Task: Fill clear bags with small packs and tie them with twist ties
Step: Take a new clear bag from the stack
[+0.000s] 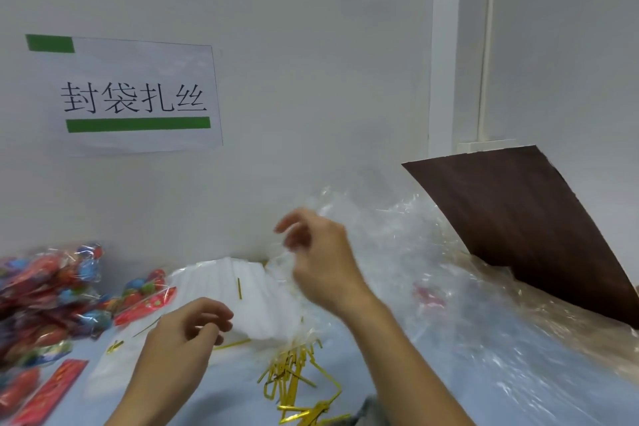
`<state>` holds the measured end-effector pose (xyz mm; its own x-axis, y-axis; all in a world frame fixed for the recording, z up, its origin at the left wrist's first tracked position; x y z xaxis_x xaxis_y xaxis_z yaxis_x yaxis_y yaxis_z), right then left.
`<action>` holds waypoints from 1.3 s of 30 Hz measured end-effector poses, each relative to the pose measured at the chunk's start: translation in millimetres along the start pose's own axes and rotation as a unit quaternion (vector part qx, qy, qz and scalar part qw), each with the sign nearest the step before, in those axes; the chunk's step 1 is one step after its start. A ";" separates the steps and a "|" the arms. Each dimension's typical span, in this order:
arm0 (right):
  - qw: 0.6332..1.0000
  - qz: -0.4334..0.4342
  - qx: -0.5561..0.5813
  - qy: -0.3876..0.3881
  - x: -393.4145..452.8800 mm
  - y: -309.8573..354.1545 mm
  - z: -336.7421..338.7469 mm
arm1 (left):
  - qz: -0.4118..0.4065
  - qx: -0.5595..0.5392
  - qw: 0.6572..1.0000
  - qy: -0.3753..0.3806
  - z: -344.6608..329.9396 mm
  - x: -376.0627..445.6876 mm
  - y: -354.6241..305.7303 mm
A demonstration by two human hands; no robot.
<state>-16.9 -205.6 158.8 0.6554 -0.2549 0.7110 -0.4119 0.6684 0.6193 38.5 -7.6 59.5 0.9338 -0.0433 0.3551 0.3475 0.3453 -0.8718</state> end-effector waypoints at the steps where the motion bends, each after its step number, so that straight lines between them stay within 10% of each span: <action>1: 0.998 0.030 0.040 0.030 -8.7 18.5 -19.3 | 0.035 -0.027 0.999 0.001 2.7 0.9 5.5; 5: 0.978 0.089 0.138 0.129 -51.8 63.4 -83.2 | 0.201 -0.279 0.938 0.040 5.1 -10.0 20.2; 10: 0.958 0.141 0.178 0.176 -86.8 84.5 -116.0 | 0.150 -0.312 0.930 0.124 12.4 -21.1 2.8; 17: 0.981 0.150 0.118 0.020 -81.0 67.8 -105.0 | 0.134 -0.368 0.910 -0.133 56.3 -1.8 29.2; 20: 0.997 0.021 0.069 0.003 -75.8 36.3 -108.7 | 0.076 -0.252 0.939 -0.221 75.3 -2.3 30.5; 24: 0.956 -0.177 0.183 0.146 -92.3 -12.5 -148.0 | 0.051 -0.187 0.970 -0.144 48.7 -1.7 26.4; 30: 0.961 -0.180 0.167 0.130 -101.1 -43.2 -155.9 | 0.113 -0.225 0.966 -0.067 21.4 -4.7 53.6; 39: 0.952 -0.286 0.085 0.069 -108.5 -70.3 -139.5 | -0.026 0.086 0.996 -0.028 -6.4 -24.9 45.9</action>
<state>29.2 -127.5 -8.4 0.8753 -0.4411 0.1981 -0.0513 0.3226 0.9451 31.7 3.3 8.5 0.9068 -0.0154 0.4212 0.3718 0.5000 -0.7822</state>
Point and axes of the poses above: each hand's wrist, its own x-axis towards the middle knuckle, its own z-axis out of the back of the hand, y = z × x, the point moved 9 cm from there along x, towards the middle knuckle, and after that the axes turned 5 degrees about -y, right-handed, at the moved point
